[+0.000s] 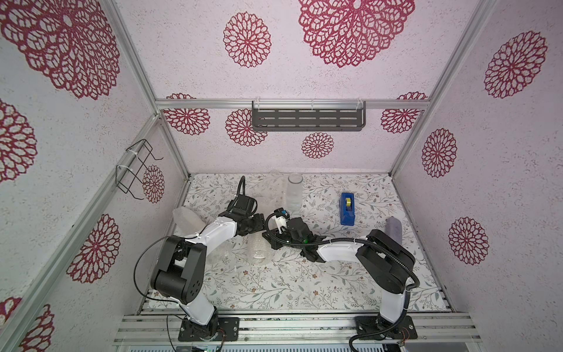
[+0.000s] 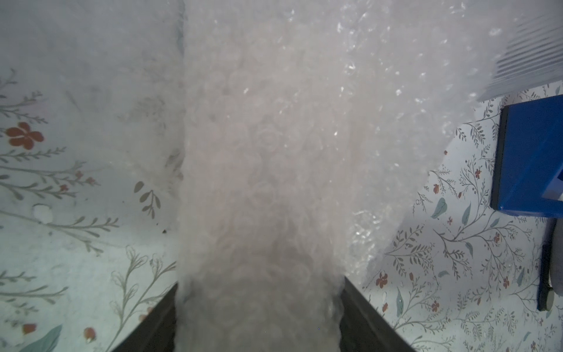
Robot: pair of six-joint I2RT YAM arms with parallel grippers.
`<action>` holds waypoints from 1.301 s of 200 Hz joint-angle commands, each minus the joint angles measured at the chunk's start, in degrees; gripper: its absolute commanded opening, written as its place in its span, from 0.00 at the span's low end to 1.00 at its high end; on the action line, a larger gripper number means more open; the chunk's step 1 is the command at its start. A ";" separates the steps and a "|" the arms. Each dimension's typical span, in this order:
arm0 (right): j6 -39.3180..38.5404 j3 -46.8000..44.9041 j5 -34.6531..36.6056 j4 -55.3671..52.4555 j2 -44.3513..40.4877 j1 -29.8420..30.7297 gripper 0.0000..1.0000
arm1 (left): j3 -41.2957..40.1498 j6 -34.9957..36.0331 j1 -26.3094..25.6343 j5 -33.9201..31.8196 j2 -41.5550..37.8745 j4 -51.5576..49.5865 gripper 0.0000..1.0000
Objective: Wrap vases in bubble wrap
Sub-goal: Wrap the vase in bubble wrap.
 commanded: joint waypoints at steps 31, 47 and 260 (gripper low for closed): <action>-0.61 -2.08 2.59 -2.34 -8.55 -0.64 0.39 | -0.97 -0.35 0.66 -0.75 1.05 -1.82 0.62; -0.44 -3.36 4.78 -3.57 -10.07 -1.87 0.41 | -1.06 -0.31 0.80 -0.32 0.87 -1.49 0.61; -2.81 11.48 -2.55 -3.30 8.67 -7.27 0.26 | -6.47 -9.78 3.30 14.39 -3.58 17.38 0.87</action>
